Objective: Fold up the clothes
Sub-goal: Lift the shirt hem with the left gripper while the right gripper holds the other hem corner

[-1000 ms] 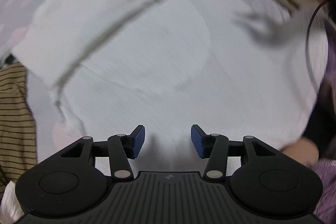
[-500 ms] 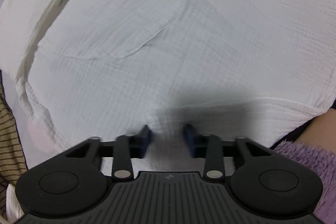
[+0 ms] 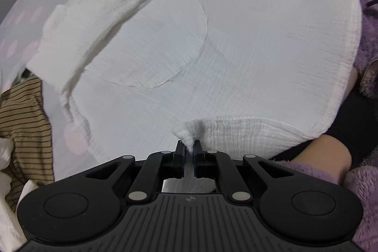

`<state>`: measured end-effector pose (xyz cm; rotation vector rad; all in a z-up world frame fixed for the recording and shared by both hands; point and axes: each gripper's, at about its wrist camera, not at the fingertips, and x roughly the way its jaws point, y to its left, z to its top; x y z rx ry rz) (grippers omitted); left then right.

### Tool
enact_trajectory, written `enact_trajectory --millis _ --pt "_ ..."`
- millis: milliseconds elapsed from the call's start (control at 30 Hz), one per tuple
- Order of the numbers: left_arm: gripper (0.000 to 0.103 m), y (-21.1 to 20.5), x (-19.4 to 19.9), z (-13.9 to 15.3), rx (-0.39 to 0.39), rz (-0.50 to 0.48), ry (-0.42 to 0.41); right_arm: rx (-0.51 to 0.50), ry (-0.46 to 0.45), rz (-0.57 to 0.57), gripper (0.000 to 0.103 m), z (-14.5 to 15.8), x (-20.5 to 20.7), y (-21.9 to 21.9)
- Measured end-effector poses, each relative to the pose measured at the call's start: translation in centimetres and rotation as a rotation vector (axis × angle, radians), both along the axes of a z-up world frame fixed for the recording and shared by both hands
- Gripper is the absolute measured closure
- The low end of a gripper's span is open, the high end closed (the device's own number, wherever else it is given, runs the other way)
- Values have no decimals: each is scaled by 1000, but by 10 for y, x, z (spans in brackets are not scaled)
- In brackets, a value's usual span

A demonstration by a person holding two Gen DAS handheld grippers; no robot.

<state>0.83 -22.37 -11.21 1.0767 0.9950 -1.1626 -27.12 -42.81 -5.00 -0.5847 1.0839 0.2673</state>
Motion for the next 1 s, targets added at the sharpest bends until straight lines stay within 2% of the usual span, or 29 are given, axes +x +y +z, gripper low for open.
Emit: enact_trajectory --millis 100,133,233,267,300,367,400,567,700,800,1000 --pt "99 9 0 18 -45 29 -19 -75 15 40 43 -13 2 4" --pt "99 12 0 25 -65 46 -24 -62 17 41 46 -15 3 3" --pt "99 24 1 43 -150 136 -35 -44 19 43 61 -21 5 3" --pt "99 29 -1 50 -193 171 -30 -45 18 43 69 -23 5 4" --pt "99 34 -3 58 -236 206 -24 -49 15 32 73 -23 6 4" --pt "99 46 -8 72 -335 275 -18 -46 2 -28 92 -25 10 4" --pt "99 53 -12 78 -381 312 -32 -41 -18 -73 95 -23 11 3" --pt "100 90 -27 93 -574 504 -119 18 -164 -276 95 -7 8 -7" --pt "100 118 -28 99 -692 628 -177 7 -269 -412 95 8 1 -17" --pt "100 131 -28 104 -736 662 -216 -38 -345 -474 96 21 -3 -20" --pt "100 157 -41 118 -808 705 -257 -113 -443 -491 96 43 -7 -10"
